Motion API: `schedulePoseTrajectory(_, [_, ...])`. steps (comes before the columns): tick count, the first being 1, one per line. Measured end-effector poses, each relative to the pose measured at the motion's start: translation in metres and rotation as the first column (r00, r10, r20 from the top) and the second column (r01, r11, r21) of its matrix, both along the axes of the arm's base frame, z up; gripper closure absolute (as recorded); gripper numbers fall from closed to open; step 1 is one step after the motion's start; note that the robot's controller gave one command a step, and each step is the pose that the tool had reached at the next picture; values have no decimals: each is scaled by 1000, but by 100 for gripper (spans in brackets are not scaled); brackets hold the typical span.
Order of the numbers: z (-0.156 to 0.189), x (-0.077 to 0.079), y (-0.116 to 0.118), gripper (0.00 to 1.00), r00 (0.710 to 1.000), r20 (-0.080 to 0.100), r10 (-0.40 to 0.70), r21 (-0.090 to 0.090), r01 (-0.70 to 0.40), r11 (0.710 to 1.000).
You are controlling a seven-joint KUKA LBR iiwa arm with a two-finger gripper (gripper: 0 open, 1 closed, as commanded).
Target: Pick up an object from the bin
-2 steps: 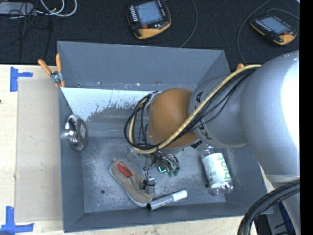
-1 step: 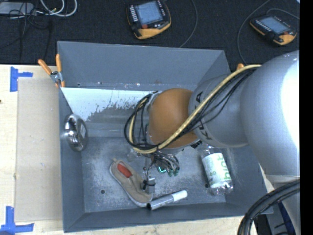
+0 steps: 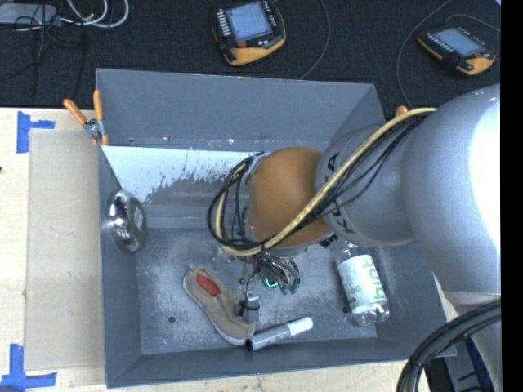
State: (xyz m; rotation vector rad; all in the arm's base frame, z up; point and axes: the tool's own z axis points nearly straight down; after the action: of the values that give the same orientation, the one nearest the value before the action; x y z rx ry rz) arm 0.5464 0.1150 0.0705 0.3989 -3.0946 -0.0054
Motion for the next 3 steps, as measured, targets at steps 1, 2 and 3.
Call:
schedulePoseTrajectory(1, [0, 0, 0, 0, 1000, 0, 0, 0, 0, 1000])
schedulePoseTrajectory(2, [0, 0, 0, 0, 1000, 0, -1, 0, 1, 1000])
schedulePoseTrajectory(3, [0, 6, 72, 0, 946, 3, 324, 8, -324, 946])
